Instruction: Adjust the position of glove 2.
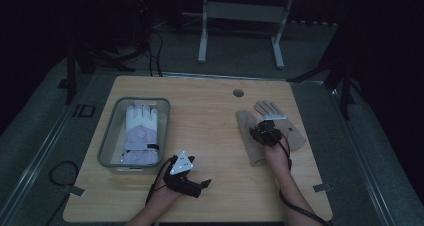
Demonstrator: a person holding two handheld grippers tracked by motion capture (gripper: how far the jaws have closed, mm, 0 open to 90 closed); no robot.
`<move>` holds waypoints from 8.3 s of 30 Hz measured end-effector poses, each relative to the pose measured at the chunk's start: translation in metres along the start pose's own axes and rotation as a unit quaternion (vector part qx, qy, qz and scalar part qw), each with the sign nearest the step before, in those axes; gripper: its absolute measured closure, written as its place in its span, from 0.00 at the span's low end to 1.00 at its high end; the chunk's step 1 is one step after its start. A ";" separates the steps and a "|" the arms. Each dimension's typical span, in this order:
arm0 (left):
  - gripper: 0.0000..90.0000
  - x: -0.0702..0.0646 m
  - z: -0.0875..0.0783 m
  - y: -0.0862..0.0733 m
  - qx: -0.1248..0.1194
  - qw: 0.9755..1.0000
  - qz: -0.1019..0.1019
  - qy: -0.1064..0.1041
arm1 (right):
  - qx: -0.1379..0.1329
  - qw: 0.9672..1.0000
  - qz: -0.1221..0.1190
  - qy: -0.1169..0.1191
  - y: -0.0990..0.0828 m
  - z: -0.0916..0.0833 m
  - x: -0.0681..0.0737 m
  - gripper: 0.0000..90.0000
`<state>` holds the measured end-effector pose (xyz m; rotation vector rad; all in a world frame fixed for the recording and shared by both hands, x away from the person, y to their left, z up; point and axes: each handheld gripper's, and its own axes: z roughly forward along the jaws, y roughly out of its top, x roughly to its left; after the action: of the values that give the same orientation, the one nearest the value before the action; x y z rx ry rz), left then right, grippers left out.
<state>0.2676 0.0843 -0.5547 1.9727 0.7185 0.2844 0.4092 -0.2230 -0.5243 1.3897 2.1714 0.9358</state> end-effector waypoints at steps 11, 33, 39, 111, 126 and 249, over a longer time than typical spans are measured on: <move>0.02 0.001 -0.002 0.001 -0.005 1.000 0.002 0.004 | -0.053 0.997 0.061 0.018 0.023 -0.021 0.054 0.89; 0.02 0.000 -0.004 0.000 -0.011 1.000 0.005 0.006 | -0.010 0.995 0.099 0.008 -0.014 0.031 0.099 0.68; 0.02 0.000 -0.004 -0.001 -0.009 1.000 0.005 0.004 | -0.008 0.996 0.086 0.007 -0.010 0.027 0.097 0.62; 0.02 -0.001 -0.004 -0.005 -0.015 1.000 0.002 -0.018 | 0.068 0.997 0.004 -0.029 0.002 0.018 -0.139 0.56; 0.02 -0.001 -0.003 -0.005 -0.012 1.000 0.002 -0.017 | 0.037 0.992 0.078 -0.088 0.003 0.012 -0.119 0.92; 0.02 -0.002 -0.004 -0.002 -0.017 0.999 0.007 -0.029 | -0.004 0.998 0.032 -0.051 -0.024 -0.072 -0.038 0.94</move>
<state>0.2638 0.0869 -0.5544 1.9477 0.6580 0.2448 0.3638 -0.2872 -0.4923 1.4772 2.0579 0.8756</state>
